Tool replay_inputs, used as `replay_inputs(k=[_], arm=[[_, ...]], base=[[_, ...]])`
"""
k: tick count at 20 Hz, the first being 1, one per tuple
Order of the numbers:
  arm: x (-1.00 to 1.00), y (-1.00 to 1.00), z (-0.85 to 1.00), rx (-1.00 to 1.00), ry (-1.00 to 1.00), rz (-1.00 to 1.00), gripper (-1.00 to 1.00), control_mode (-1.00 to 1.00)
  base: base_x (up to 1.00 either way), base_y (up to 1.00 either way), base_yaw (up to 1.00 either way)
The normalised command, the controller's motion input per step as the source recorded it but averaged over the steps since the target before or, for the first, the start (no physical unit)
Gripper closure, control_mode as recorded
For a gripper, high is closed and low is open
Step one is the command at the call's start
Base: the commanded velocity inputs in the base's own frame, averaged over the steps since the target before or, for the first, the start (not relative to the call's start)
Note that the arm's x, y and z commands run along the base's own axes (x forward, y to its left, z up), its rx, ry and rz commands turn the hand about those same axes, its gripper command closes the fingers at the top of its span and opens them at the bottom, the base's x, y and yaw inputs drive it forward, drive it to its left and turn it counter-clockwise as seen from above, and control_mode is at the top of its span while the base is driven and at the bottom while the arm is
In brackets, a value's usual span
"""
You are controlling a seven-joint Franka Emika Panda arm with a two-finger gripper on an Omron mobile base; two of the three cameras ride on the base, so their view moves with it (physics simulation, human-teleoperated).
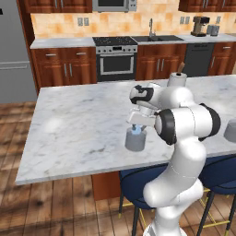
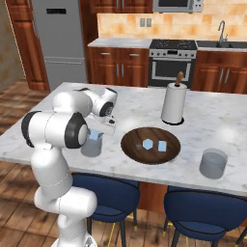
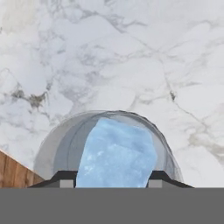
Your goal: There are four ice cubes in the ice bowl. Place two ice cubes in each glass of water.
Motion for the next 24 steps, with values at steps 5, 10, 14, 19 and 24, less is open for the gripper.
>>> replay_inputs(k=[5,10,14,19,24], arm=[[-0.26,0.06,0.01,0.00,-0.07,0.00,1.00,-1.00],[-0.50,0.11,0.00,-0.01,-0.06,0.00,1.00,-1.00],[-0.29,0.14,0.01,-0.02,-0.05,0.00,-1.00,-1.00],[0.18,0.00,0.03,0.00,0.00,0.00,-1.00,-1.00],[0.41,0.00,0.19,0.00,0.00,0.00,-1.00,-1.00]], base=[[0.00,0.00,0.00],[0.00,0.00,0.00],[0.00,0.00,0.00],[0.00,0.00,0.00],[0.00,0.00,0.00]])
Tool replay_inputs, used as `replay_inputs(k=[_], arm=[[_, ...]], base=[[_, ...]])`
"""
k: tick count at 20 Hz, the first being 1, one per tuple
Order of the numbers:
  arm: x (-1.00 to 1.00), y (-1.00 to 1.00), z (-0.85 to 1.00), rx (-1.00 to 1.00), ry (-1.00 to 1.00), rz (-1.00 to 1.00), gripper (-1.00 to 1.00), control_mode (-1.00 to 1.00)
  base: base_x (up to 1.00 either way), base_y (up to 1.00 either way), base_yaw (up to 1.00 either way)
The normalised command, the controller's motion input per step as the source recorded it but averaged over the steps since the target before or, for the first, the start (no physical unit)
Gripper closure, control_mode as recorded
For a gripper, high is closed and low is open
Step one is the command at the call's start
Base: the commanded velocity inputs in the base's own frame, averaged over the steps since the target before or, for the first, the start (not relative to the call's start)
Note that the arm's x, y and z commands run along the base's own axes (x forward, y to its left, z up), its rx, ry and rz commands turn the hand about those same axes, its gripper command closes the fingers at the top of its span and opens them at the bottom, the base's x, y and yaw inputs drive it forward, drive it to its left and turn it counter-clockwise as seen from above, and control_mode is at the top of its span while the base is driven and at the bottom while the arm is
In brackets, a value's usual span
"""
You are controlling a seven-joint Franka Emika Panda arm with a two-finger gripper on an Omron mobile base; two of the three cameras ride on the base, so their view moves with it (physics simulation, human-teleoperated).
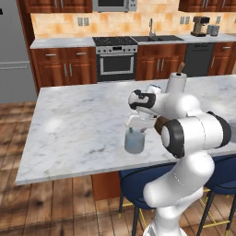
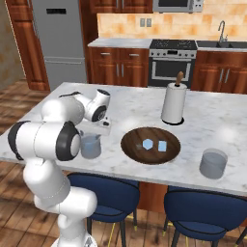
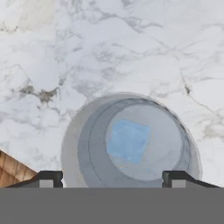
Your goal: There are four ice cubes in the ice bowl. Place two ice cubes in each glass of water.
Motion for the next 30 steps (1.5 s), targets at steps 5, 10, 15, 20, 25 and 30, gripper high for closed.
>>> replay_inputs(k=[5,10,15,20,25,30], arm=[[0.09,-0.26,0.52,0.00,-0.03,0.00,-1.00,-1.00],[-0.09,-0.94,0.43,0.00,0.00,-0.06,-1.00,-1.00],[0.00,-1.00,-0.03,0.00,0.00,-0.07,-1.00,-1.00],[0.00,-0.88,-0.33,0.00,0.00,-0.17,-1.00,-1.00],[0.02,-0.37,-0.58,0.00,0.00,-0.52,-1.00,-1.00],[0.31,-0.40,-0.16,0.01,0.10,-0.42,-1.00,-1.00]], base=[[0.00,0.00,0.00],[0.00,0.00,0.00],[0.00,0.00,0.00],[0.00,0.00,0.00],[0.00,0.00,0.00],[0.00,0.00,0.00]])
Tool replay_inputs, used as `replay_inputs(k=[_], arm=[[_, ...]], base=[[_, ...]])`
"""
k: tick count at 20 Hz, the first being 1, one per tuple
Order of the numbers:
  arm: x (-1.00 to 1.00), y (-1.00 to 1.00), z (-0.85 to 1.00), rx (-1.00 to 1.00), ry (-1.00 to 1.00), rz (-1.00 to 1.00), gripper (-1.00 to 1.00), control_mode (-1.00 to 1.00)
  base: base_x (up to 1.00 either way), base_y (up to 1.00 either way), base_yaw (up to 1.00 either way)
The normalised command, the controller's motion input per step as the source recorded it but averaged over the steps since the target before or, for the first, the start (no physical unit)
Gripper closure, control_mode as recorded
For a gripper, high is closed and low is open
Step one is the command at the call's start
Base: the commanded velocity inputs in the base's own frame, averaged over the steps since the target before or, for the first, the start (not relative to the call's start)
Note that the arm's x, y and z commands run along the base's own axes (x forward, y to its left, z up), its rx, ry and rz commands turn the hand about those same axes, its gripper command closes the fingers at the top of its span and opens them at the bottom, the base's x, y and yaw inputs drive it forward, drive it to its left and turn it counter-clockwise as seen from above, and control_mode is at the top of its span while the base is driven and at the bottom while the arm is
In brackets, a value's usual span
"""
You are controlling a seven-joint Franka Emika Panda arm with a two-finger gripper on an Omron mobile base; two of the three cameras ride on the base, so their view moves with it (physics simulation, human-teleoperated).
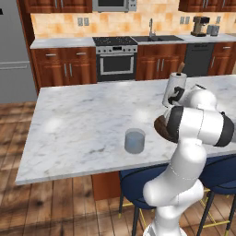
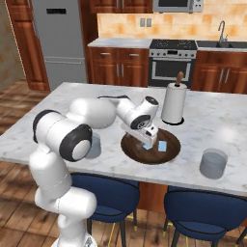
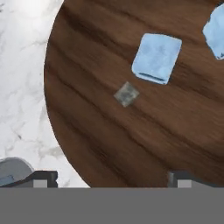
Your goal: There are four ice cubes in the ice bowl. Place two ice cubes in each glass of water.
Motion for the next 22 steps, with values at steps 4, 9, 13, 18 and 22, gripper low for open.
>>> replay_inputs(k=[4,9,13,18,22], arm=[[0.39,-0.11,-0.34,0.08,0.07,-0.22,-1.00,-1.00],[0.37,-0.24,-0.20,0.08,0.02,-0.14,-1.00,-1.00],[0.11,-0.03,-0.28,0.03,0.05,-0.08,-1.00,-1.00],[0.26,0.00,-0.30,0.01,0.06,-0.06,-1.00,-1.00],[0.36,0.00,-0.23,0.02,0.06,-0.04,-1.00,-1.00]], base=[[0.00,0.00,0.00],[0.00,0.00,0.00],[0.00,0.00,0.00],[0.00,0.00,0.00],[0.00,0.00,0.00]])
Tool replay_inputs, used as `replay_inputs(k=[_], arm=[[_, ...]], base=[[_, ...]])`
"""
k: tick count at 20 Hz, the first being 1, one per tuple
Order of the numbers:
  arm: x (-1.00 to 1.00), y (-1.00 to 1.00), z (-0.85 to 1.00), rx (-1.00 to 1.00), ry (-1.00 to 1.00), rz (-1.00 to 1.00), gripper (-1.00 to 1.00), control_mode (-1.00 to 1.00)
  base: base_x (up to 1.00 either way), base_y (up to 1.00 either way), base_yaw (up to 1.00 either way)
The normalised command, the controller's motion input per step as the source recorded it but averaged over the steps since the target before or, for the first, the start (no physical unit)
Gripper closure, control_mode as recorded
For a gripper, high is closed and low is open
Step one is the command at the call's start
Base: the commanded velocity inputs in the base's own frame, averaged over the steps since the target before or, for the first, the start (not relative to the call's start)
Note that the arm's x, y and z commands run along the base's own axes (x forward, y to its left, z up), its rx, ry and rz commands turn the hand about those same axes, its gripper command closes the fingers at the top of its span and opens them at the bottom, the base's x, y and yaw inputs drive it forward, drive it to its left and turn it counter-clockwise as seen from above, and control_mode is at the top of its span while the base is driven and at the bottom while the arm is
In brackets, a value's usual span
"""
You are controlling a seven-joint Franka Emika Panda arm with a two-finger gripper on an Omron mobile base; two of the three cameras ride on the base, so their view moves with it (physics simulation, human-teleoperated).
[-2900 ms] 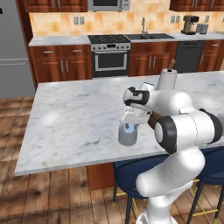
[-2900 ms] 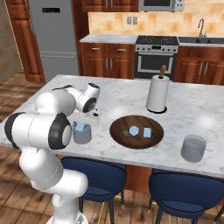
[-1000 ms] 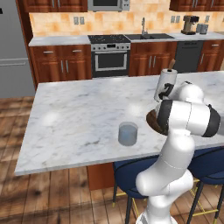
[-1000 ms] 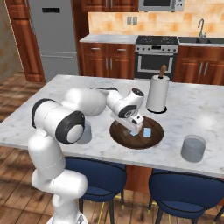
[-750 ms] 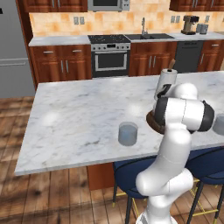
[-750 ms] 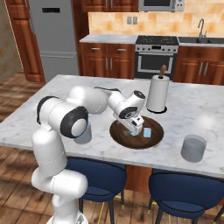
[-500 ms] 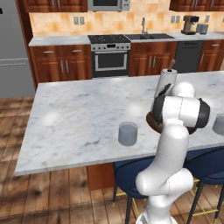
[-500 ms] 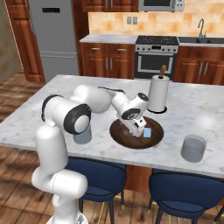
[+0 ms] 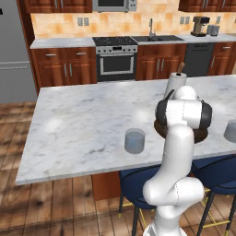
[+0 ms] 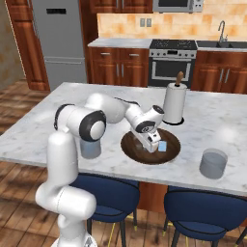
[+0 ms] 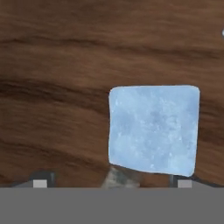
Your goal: There are four ice cubes in the ice bowl. Place two ice cubes in each glass of water.
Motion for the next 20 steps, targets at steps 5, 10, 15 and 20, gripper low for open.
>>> replay_inputs(k=[5,10,15,20], arm=[[0.13,0.00,-0.20,0.02,0.04,-0.03,-1.00,-1.00],[0.08,-0.01,-0.17,0.01,0.03,-0.03,-1.00,-1.00],[-0.07,-0.09,-0.08,0.03,0.00,-0.08,-1.00,-1.00],[-0.01,0.00,-0.17,0.04,0.01,-0.11,-1.00,-1.00]], base=[[0.00,0.00,0.00],[0.00,0.00,0.00],[0.00,0.00,0.00],[0.00,0.00,0.00]])
